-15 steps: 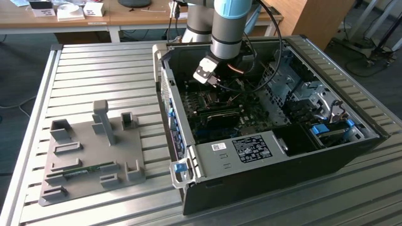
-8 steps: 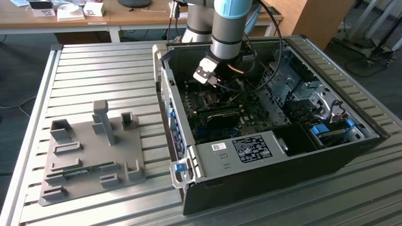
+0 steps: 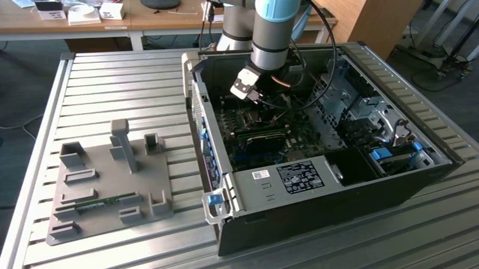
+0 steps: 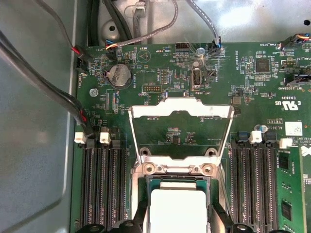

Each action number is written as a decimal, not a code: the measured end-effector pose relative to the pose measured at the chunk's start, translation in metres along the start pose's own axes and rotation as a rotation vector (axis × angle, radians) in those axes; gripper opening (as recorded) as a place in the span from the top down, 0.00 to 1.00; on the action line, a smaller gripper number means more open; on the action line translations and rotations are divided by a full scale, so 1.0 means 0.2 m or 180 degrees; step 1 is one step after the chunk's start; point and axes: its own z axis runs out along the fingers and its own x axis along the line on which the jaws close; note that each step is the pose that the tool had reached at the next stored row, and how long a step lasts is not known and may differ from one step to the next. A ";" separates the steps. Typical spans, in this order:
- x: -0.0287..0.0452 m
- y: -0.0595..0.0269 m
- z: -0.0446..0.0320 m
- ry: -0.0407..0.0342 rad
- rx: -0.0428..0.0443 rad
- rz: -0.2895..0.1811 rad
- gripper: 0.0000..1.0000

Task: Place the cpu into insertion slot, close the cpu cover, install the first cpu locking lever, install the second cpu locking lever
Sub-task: 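Place the cpu into insertion slot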

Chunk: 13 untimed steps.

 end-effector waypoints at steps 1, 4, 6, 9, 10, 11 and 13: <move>0.000 0.000 -0.004 0.0000 0.0000 0.0000 0.38; 0.000 0.001 -0.018 0.0000 0.0000 0.0000 0.38; 0.001 0.002 -0.031 0.0000 0.0000 0.0000 0.38; 0.001 0.003 -0.048 0.0000 0.0000 0.0000 0.38; 0.001 0.003 -0.053 0.0000 0.0000 0.0000 0.38; 0.001 0.004 -0.058 0.0000 0.0000 0.0000 0.38; 0.001 0.004 -0.065 0.0000 0.0000 0.0000 0.38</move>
